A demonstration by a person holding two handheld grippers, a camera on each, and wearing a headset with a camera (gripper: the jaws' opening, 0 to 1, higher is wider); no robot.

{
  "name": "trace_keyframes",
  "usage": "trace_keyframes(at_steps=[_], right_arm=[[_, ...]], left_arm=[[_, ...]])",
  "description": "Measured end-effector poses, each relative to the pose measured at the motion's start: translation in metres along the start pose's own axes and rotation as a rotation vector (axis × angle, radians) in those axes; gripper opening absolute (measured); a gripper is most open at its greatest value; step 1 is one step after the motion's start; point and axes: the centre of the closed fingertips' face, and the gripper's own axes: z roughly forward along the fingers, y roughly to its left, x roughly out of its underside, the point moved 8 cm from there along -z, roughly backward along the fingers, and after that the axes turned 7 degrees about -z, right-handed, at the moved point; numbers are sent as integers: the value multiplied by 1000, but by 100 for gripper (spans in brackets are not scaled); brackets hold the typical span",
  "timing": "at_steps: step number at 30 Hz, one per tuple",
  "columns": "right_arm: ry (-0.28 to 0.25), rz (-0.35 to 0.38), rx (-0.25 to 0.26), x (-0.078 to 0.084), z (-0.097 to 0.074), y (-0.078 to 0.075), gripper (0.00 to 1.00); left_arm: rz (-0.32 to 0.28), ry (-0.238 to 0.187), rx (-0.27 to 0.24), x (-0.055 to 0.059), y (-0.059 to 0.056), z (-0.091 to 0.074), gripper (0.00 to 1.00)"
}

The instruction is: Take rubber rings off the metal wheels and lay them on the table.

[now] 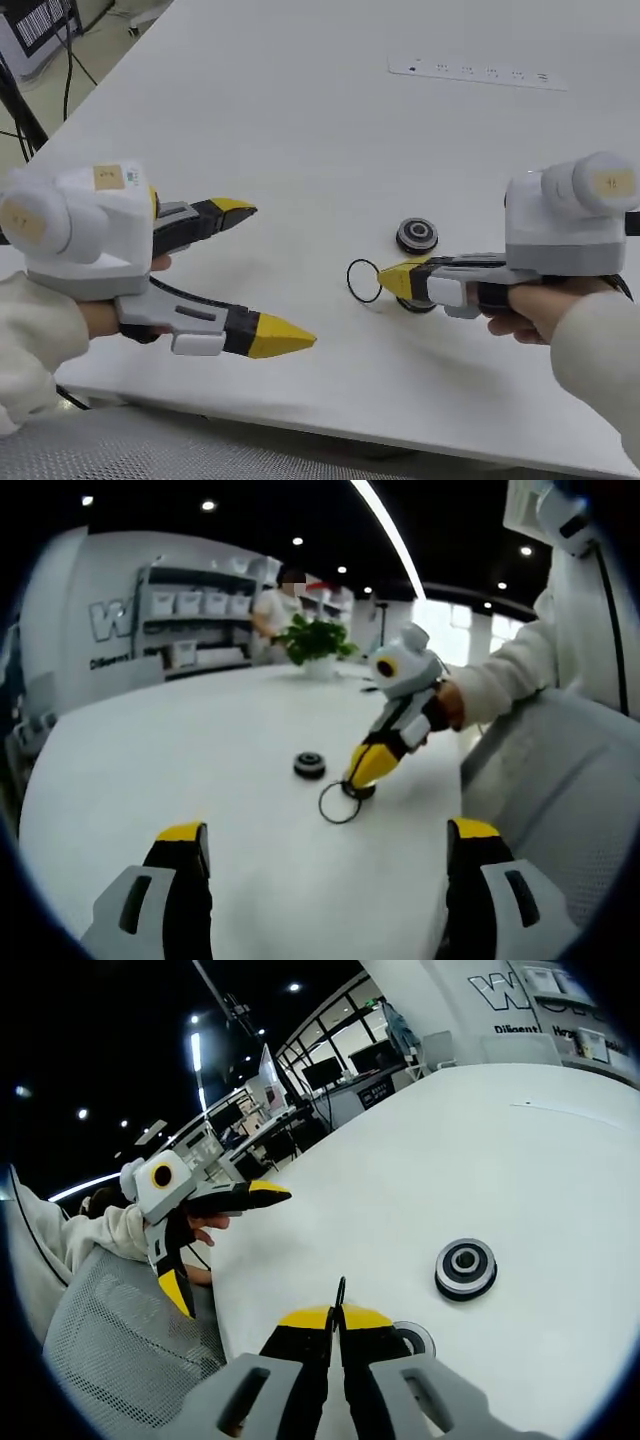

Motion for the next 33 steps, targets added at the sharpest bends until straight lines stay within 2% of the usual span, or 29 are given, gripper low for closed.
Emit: trace_keyframes(at_steps=[4, 7, 9, 15, 23, 26, 33], right_arm=[[-1, -19, 6, -1, -2, 1, 3], [6, -33, 4, 0, -4, 2, 6], [8, -39, 6, -1, -4, 2, 6], [-15, -28, -2, -5, -12, 3, 7], [-107, -4, 2, -22, -31, -6, 7], [-123, -10, -25, -29, -36, -8, 9], [-171, -38, -42, -42, -57, -15, 12]], left_arm=[[-3, 24, -5, 2, 0, -1, 100], [18, 67, -14, 3, 0, -4, 100], [22, 80, -18, 3, 0, -6, 100], [16, 91, -26, 3, -1, -11, 100], [45, 92, -32, -12, -6, -19, 100], [49, 78, -34, -20, -8, -23, 100], [55, 43, -32, -38, -11, -31, 100]])
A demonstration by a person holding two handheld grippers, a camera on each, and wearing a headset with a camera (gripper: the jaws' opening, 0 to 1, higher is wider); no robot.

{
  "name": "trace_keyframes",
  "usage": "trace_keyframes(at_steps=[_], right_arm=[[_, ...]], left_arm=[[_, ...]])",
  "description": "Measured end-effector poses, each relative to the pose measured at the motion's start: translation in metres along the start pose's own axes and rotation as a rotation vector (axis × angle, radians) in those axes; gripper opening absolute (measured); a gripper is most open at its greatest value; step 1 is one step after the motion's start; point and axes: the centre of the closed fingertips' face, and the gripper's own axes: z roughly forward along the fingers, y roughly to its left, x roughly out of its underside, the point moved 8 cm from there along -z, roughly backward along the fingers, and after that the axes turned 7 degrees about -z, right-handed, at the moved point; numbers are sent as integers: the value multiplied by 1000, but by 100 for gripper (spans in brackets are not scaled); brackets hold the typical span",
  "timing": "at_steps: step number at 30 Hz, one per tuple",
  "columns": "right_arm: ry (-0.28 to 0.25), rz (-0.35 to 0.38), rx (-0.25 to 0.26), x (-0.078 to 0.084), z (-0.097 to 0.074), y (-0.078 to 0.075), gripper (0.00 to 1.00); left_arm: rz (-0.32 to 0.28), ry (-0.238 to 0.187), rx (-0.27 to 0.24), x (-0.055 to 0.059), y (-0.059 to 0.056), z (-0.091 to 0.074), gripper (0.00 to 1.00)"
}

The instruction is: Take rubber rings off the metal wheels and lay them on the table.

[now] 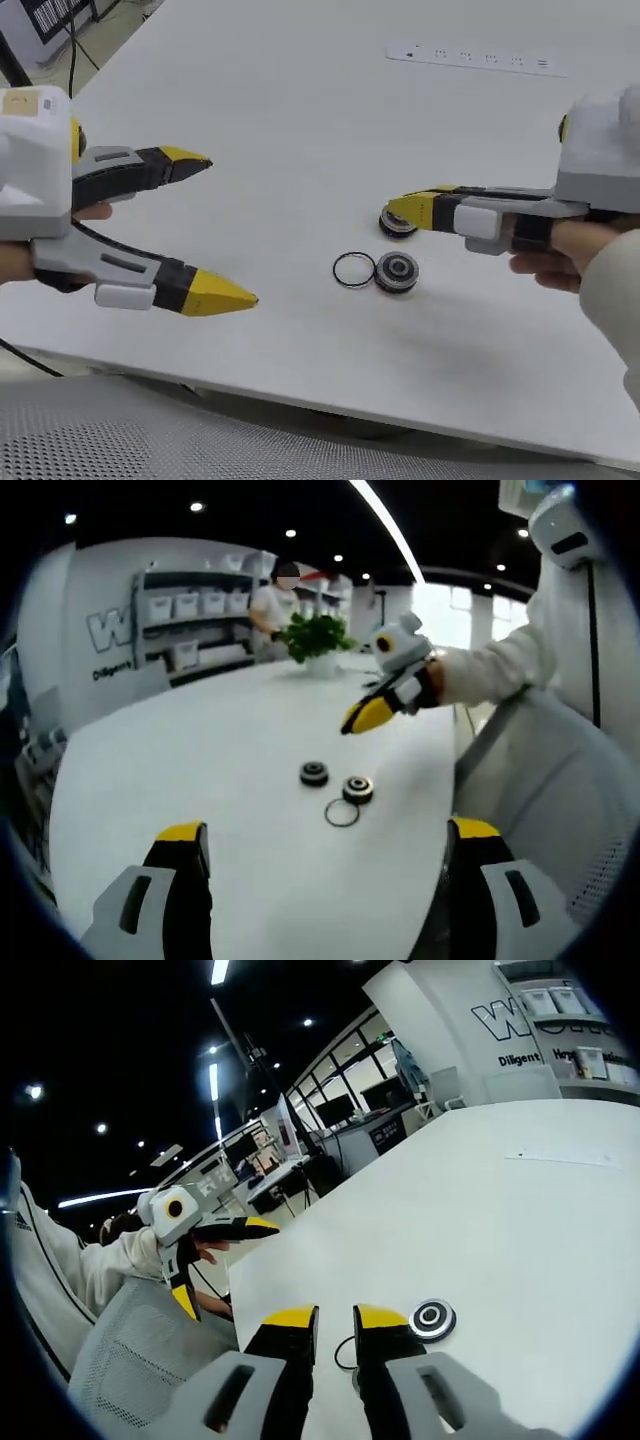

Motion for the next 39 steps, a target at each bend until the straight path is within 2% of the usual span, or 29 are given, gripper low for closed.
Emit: trace_keyframes(at_steps=[4, 9, 10, 12, 13, 15, 18, 22, 29, 32, 39], right_arm=[[2, -62, 7, -2, -14, -7, 14], [-18, -54, 21, 4, -31, -18, 15], [-18, -55, 35, 6, -35, -21, 15], [-17, -51, 55, 11, -42, -24, 15], [-20, -46, 60, 12, -44, -26, 15], [-22, -28, 71, 17, -48, -29, 16], [-19, -8, 97, 28, -56, -34, 16], [-15, 6, 124, 37, -65, -36, 17], [-25, 32, 154, 47, -73, -37, 18], [-28, 39, 156, 49, -72, -37, 18], [-23, 37, 143, 52, -67, -32, 19]], left_arm=[[14, -5, 4, -11, 0, -4, 100], [22, -15, 19, -31, -2, -5, 100], [42, -37, 36, -39, -3, -5, 100], [44, -61, 59, -51, -6, -4, 100], [45, -67, 60, -53, -6, -3, 100], [64, -94, 67, -65, -6, -1, 100], [99, -106, 76, -78, -7, 6, 100], [143, -84, 92, -83, -7, 17, 100], [180, -67, 134, -90, -11, 39, 100], [208, -49, 141, -88, -11, 47, 98], [209, -31, 177, -82, -15, 71, 98]])
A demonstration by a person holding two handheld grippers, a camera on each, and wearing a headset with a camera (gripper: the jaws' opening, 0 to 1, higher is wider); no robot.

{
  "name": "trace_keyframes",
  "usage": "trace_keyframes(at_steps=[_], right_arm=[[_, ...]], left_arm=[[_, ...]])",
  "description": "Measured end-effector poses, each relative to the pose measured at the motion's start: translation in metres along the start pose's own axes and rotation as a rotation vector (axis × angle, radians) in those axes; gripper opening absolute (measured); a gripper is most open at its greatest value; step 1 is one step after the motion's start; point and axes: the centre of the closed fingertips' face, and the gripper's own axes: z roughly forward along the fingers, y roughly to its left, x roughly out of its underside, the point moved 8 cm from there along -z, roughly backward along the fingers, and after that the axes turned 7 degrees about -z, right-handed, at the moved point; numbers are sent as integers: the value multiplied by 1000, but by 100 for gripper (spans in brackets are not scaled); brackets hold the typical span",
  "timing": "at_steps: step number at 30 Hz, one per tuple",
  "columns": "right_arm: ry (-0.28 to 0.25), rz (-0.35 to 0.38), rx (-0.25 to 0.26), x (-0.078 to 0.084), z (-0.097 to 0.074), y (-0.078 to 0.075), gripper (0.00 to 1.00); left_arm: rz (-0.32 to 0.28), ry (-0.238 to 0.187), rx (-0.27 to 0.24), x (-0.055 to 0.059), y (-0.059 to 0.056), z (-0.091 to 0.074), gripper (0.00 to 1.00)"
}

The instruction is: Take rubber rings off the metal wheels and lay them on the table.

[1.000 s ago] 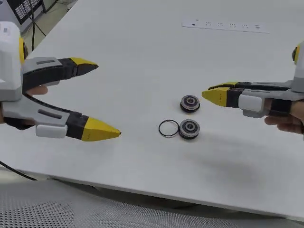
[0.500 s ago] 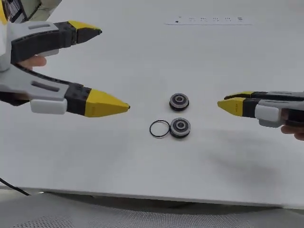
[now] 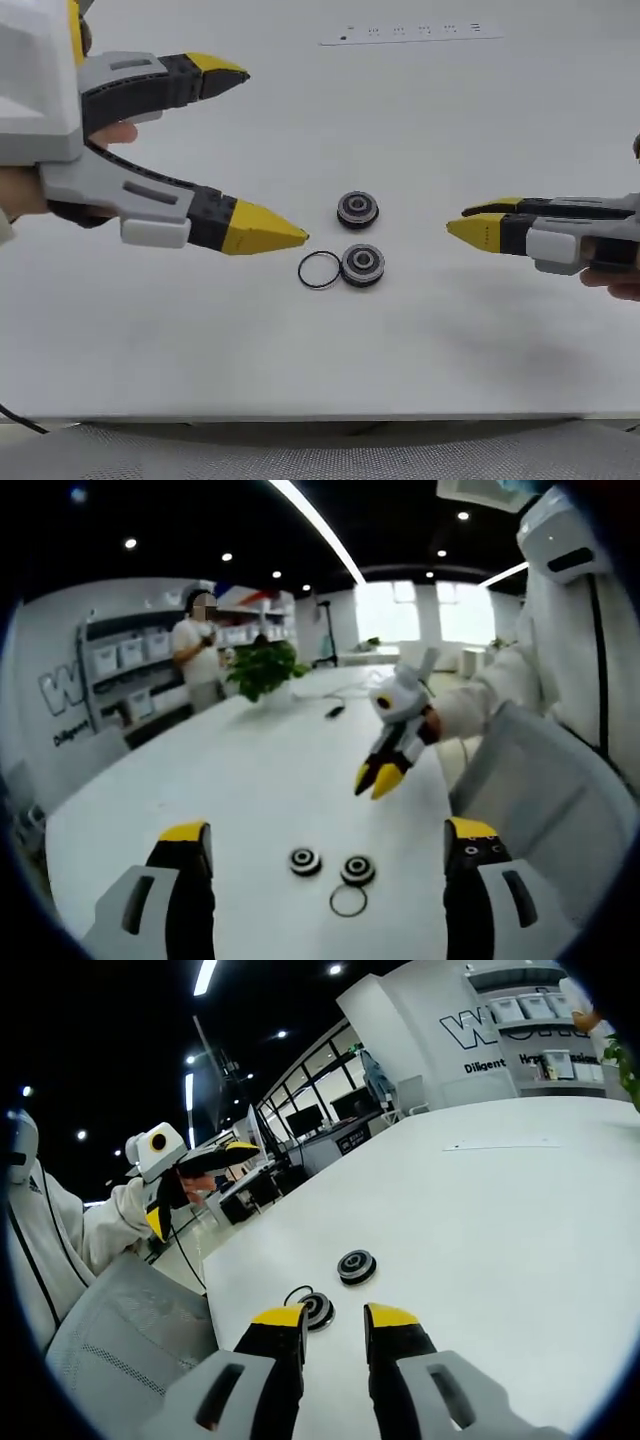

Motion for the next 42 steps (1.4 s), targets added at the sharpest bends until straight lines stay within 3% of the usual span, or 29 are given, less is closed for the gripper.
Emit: trace_keyframes(at_steps=[8, 21, 26, 29, 42], right_arm=[[54, -49, -45, 6, 14, 10, 22], [130, -133, -120, 15, 35, 23, 20], [152, -170, -139, 18, 44, 26, 20], [164, -189, -150, 20, 50, 27, 20], [197, -269, -146, 29, 64, 27, 23]], left_arm=[[-16, 3, 13, 12, -7, 27, 91], [-53, 9, 21, 28, -24, 48, 74], [-62, 12, 35, 36, -23, 52, 61], [-88, 9, 30, 43, -21, 53, 60], [-100, 53, 21, 65, -16, 62, 53]])
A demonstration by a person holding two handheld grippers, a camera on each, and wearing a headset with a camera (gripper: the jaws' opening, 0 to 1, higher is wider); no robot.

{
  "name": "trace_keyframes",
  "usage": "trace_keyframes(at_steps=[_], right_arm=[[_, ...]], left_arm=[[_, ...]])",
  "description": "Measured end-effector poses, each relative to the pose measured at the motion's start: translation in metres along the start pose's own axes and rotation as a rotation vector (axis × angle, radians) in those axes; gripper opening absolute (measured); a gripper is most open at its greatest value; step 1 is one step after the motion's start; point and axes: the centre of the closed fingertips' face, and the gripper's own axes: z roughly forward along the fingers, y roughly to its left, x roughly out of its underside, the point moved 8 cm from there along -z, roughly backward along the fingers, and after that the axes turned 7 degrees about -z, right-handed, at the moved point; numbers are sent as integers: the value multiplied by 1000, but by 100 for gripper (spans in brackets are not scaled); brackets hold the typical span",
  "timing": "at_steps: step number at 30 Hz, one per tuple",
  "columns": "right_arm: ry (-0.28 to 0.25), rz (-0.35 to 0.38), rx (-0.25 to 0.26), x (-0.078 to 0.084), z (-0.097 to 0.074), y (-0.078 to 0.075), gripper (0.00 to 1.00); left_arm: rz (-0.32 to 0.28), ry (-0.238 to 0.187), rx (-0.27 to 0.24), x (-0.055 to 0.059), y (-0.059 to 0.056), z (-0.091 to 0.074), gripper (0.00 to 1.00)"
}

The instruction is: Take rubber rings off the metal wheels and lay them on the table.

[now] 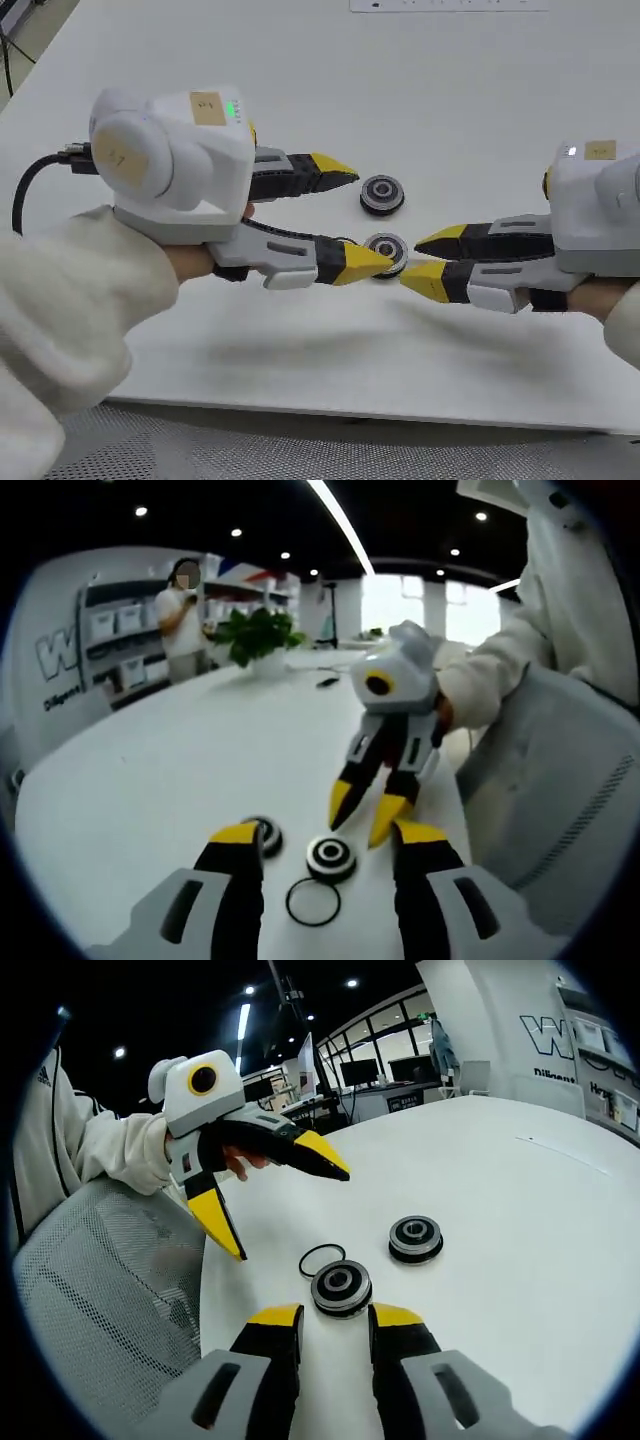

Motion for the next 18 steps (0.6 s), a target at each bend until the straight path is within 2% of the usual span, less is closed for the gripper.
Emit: trace_keyframes(at_steps=[6, 10, 18], right_arm=[[5, -22, 24, 2, 3, -3, 24], [-5, -23, 24, 2, 4, -4, 22], [2, -42, 29, 3, 7, -3, 20]], left_arm=[[-18, 16, 4, 5, -1, 8, 49], [-15, 17, 6, 5, -1, 13, 43], [9, 46, 18, 11, 0, 23, 26]])
